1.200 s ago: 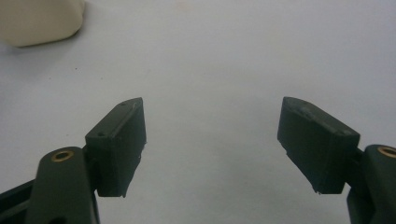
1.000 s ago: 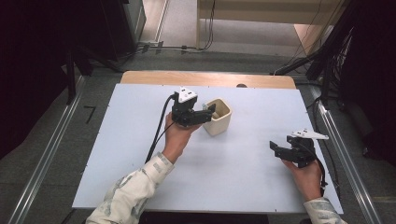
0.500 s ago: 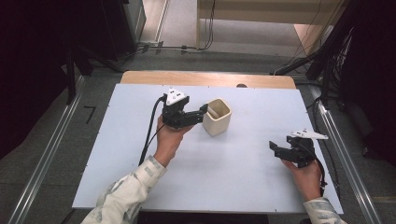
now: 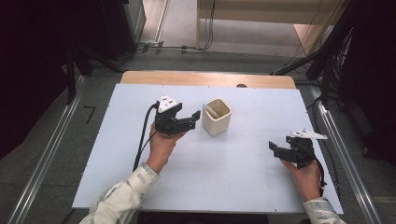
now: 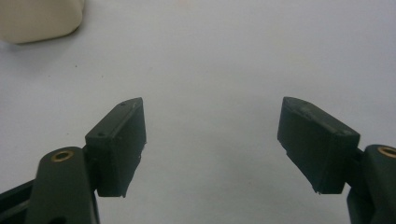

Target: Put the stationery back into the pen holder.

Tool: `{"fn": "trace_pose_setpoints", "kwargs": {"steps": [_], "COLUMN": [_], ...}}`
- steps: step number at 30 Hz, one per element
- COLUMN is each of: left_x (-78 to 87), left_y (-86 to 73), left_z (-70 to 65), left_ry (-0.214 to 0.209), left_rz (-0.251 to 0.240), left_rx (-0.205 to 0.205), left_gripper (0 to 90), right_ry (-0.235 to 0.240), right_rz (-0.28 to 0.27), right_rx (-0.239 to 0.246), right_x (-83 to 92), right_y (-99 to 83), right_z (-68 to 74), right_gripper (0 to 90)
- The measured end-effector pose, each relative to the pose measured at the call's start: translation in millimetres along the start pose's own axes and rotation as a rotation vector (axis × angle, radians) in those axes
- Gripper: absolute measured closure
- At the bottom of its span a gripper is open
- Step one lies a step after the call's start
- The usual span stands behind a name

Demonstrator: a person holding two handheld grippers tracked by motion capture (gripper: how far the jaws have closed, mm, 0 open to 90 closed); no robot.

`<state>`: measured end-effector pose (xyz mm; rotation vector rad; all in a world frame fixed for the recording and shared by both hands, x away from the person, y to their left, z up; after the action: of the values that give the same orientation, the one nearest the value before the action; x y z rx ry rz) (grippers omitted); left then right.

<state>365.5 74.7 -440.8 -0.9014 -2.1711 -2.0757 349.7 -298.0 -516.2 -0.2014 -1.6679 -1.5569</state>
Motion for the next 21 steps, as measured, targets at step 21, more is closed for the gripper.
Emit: {"fn": "trace_pose_setpoints", "kwargs": {"steps": [21], "left_x": [12.3], "left_y": [-44.0], "left_z": [25.4], "left_ry": [0.079], "left_rz": [0.035], "left_rx": [0.003], "left_gripper": [24.7], "right_ry": [0.01], "right_rz": [-0.002], "right_rx": [0.013], "right_x": [0.1], "right_y": [0.7], "right_z": [3.6], "right_gripper": [21.7]}}
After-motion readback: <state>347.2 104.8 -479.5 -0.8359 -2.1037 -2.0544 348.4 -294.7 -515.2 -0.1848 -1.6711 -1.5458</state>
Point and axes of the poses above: each handheld gripper's, and its own axes: x roughly backward along the jaws, y roughly out of its top, z roughly to its left, the point moved 5 cm from there along -x, roughly forward along the jaws, and after that the axes turned 7 degrees about y, right-handed, at the moved point
